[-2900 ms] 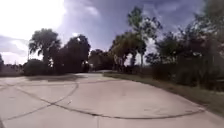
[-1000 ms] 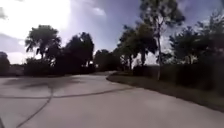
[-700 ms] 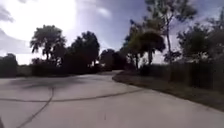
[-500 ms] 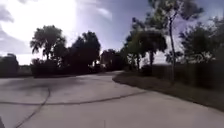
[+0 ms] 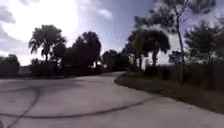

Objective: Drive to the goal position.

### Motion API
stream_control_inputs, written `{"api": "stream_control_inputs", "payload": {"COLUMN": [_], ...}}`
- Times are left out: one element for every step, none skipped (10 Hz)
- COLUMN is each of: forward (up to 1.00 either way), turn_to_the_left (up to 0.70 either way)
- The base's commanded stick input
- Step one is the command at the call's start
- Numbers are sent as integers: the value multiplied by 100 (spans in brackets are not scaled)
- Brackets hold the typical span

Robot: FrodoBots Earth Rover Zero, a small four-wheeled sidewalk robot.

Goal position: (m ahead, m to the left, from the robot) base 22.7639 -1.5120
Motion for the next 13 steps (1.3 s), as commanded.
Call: {"api": "stream_control_inputs", "payload": {"forward": [100, 100, 100, 100, 100, 100, 100, 100, 100, 100, 100, 100, 100], "turn_to_the_left": [34, 0, 0, 0, 0, 0, 0, 0, 0, 0, 0, 0, 0]}}
